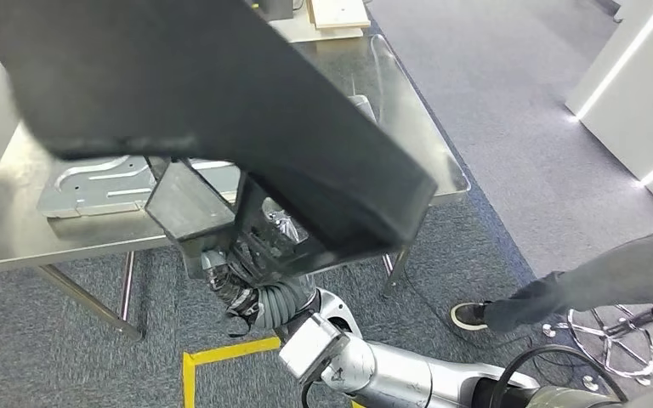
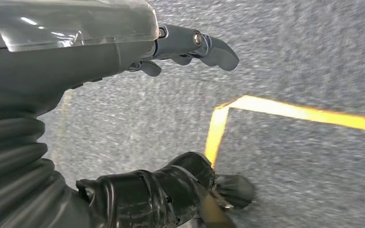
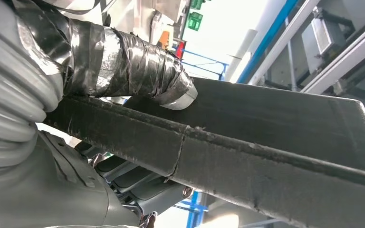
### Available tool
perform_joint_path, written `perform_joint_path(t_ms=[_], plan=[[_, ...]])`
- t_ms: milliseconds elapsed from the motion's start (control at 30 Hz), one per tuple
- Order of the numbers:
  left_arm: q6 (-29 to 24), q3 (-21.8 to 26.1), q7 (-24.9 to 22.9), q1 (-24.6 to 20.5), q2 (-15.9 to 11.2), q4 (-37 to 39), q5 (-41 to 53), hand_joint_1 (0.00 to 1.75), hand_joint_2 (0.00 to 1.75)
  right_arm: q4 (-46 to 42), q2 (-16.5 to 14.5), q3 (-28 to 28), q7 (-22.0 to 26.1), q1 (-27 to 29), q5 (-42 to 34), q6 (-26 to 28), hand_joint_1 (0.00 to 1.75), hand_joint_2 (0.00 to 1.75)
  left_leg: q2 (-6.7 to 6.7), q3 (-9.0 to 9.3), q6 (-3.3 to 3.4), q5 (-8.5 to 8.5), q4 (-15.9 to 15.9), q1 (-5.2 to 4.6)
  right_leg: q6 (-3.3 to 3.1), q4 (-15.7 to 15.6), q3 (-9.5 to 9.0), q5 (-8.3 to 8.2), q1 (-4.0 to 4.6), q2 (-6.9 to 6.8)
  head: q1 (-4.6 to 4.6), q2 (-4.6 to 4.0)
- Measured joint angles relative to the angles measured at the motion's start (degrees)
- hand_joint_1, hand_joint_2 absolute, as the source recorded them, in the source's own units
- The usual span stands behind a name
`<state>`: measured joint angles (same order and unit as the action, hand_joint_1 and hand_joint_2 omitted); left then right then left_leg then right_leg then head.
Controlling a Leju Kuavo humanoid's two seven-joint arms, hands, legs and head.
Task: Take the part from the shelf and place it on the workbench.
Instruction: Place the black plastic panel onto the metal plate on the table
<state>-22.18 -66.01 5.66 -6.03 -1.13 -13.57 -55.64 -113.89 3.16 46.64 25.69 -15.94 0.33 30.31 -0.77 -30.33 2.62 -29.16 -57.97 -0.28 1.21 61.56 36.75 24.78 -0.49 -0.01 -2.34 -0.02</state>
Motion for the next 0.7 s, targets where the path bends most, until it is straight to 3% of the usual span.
perform_joint_path(t_ms=[33,133,200,233,300,333,367,400,467,500,567,700], plan=[[-0.02,0.0,0.0,-0.13,0.02,0.0,0.0,0.0,1.75,0.0,0.01,0.0,-0.21,0.0,0.4,0.0,1.75,1.75,-0.06,0.07,-0.3,-0.35,-0.11,-0.01,-0.29,-1.59,-0.59,-0.41,0.13,0.06,-0.1,0.0],[-0.05,0.0,-0.01,-0.29,0.02,0.0,0.02,0.0,1.75,-0.03,0.03,0.0,-0.96,0.04,1.86,0.26,1.75,1.75,-0.12,0.03,-1.25,-0.87,0.12,0.1,-1.26,-2.49,-1.0,0.13,0.32,0.25,-0.12,0.01],[-0.07,0.0,-0.02,-0.19,0.02,0.0,0.05,0.0,1.75,-0.05,0.03,0.0,-1.35,-0.03,2.74,0.53,1.75,1.75,0.02,-0.66,-1.83,-1.99,-1.75,0.15,-1.95,-3.18,-1.84,0.33,0.08,0.25,-0.13,0.01],[-0.07,0.0,-0.03,-0.15,0.02,0.0,0.06,0.0,1.75,-0.05,0.03,0.0,-1.49,-0.06,3.02,0.7,1.75,1.75,0.11,-2.12,-2.11,-3.06,-4.5,0.25,-2.23,-3.43,-2.39,0.54,-0.02,0.17,-0.17,0.01],[-0.06,0.0,-0.02,-0.14,0.07,0.0,0.09,0.0,1.75,-0.04,0.04,0.0,-1.77,-0.06,3.28,1.02,1.75,1.75,0.28,-7.09,-2.56,-5.0,-12.44,0.45,-2.57,-3.55,-3.23,1.21,0.03,0.03,-0.27,0.01],[-0.05,0.0,-0.02,-0.12,0.08,0.0,0.09,0.0,1.75,-0.04,0.05,0.0,-1.88,0.0,3.3,1.13,1.75,1.75,0.32,-9.47,-2.68,-5.0,-15.36,0.52,-2.61,-3.55,-3.69,1.61,0.06,0.02,-0.25,0.01],[-0.05,0.0,-0.02,-0.07,0.09,0.0,0.09,0.0,1.75,-0.03,0.05,0.0,-1.99,0.06,3.33,1.19,1.75,1.75,0.35,-10.92,-2.69,-3.87,-16.23,0.54,-2.61,-3.54,-4.25,2.04,0.08,0.07,-0.25,0.01],[-0.07,0.0,-0.02,-0.02,0.1,0.0,0.08,0.0,1.75,-0.03,0.05,0.0,-2.07,0.1,3.43,1.27,1.75,1.75,0.35,-11.19,-2.6,-1.64,-14.75,0.54,-2.6,-3.54,-4.94,2.51,0.1,0.16,-0.26,0.02],[-0.12,0.0,-0.03,0.06,0.08,0.0,0.05,0.0,1.75,-0.04,0.07,0.0,-2.16,0.11,3.77,1.46,1.75,1.75,0.35,-9.25,-2.07,3.93,-7.52,0.42,-2.49,-3.56,-6.19,3.47,0.11,0.34,-0.26,0.01],[-0.15,0.0,-0.03,0.01,0.05,0.0,0.04,0.0,1.75,-0.09,0.1,0.0,-2.19,0.1,3.99,1.65,1.75,1.75,0.37,-7.96,-1.78,5.54,-4.05,0.23,-2.28,-3.56,-6.54,3.94,0.17,0.44,-0.29,0.01],[-0.17,0.01,-0.04,-0.15,0.0,0.0,0.03,0.0,1.75,-0.32,0.2,0.0,-2.32,0.1,4.28,2.03,1.75,1.75,0.39,-6.57,-1.33,6.01,-0.9,-0.15,-1.67,-3.64,-6.67,4.63,0.2,0.55,-0.31,0.01],[-0.16,0.02,-0.09,0.02,0.01,0.0,0.01,0.0,1.75,-1.13,0.48,-0.01,-2.81,0.12,4.69,2.36,1.75,1.75,0.33,-5.12,-0.59,5.06,0.34,-0.01,-0.36,-3.41,-7.44,5.97,0.08,0.54,-0.17,0.01]])
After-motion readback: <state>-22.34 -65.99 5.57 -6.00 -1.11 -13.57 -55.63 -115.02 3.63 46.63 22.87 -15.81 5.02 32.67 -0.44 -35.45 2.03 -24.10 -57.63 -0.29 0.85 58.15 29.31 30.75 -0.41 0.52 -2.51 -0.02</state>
